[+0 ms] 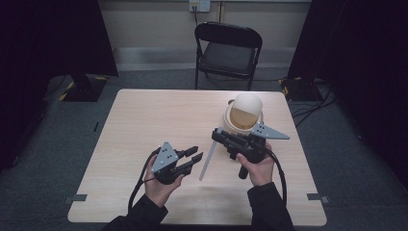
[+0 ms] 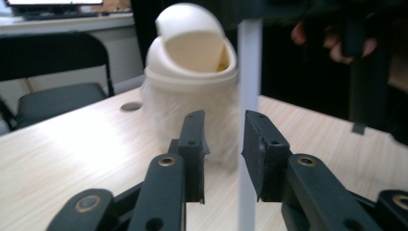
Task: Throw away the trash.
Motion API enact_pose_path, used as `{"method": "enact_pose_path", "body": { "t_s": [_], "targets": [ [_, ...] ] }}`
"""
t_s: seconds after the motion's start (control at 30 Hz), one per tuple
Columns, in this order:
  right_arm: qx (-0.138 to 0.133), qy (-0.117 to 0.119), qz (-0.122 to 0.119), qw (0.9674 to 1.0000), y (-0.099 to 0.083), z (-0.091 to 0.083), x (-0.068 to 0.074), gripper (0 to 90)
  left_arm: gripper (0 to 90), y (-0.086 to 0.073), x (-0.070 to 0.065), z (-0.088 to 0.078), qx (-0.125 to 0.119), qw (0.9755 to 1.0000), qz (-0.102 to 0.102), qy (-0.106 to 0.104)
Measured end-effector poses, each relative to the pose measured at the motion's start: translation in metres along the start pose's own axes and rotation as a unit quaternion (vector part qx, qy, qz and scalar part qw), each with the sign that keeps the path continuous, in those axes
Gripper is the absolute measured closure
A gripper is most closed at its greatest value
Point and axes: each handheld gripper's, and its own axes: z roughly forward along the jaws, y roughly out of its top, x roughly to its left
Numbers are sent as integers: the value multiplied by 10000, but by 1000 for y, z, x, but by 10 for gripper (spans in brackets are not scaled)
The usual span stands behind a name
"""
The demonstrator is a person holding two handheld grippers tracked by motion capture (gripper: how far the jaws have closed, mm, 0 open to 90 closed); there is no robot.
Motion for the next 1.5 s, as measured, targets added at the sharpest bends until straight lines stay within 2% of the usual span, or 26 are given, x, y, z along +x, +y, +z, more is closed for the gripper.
{"method": "enact_pose_path", "body": {
  "t_s": [0.17,0.23,0.27,0.3,0.37,0.4,0.43,0.47,0.5,0.53,0.63,0.7,0.77,0.93,1.0,1.13,1.17,1.2,1.27,1.5],
  "targets": [
    [-19,-138,-117,9998,2,-4,-2,806,658,-17,17,-15,312,9992,-164,211],
    [-58,-186,-167,9997,3,-7,-3,806,632,-29,27,-24,574,9974,-255,365],
    [-102,-245,-212,9994,5,-9,-4,806,615,-39,35,-31,767,9953,-361,470],
    [-102,-245,-212,9994,5,-9,-4,806,607,-39,35,-31,767,9953,-361,470],
    [-141,-306,-241,9991,7,-12,-5,806,589,-50,44,-39,967,9922,-472,624],
    [-173,-351,-273,9989,9,-14,-6,806,567,-61,51,-47,1119,9892,-571,752],
    [-198,-382,-301,9986,11,-16,-7,807,551,-61,51,-47,1119,9892,-571,752],
    [-224,-402,-331,9984,12,-17,-7,807,527,-70,57,-53,1356,9845,-668,894],
    [-257,-420,-357,9981,14,-18,-8,807,510,-75,59,-55,1454,9822,-714,950],
    [-257,-420,-357,9981,14,-18,-8,807,485,-75,59,-55,1454,9822,-714,950],
    [-376,-495,-406,9972,19,-21,-9,807,458,-88,65,-59,1768,9745,-827,1108],
    [-438,-543,-466,9965,23,-23,-9,807,435,-94,66,-59,1837,9717,-901,1178],
    [-496,-597,-529,9956,28,-25,-9,807,410,-100,69,-58,2021,9671,-936,1232],
    [-689,-674,-623,9934,38,-29,-8,808,380,-111,73,-55,2245,9602,-981,1341],
    [-844,-754,-706,9911,46,-33,-7,808,373,-114,75,-55,2355,9573,-950,1380],
    [-988,-834,-768,9886,52,-36,-7,808,370,-115,76,-54,2372,9565,-943,1410],
    [-1046,-868,-793,9875,55,-38,-7,808,370,-115,76,-54,2380,9562,-944,1420],
    [-1156,-954,-844,9851,60,-40,-7,807,367,-115,76,-54,2387,9561,-921,1428],
    [-1187,-979,-865,9843,61,-41,-7,807,367,-115,75,-53,2395,9560,-904,1431],
    [-1514,-1139,-1025,9765,74,-48,-6,808,360,-115,75,-52,2423,9553,-825,1480]
  ]
}}
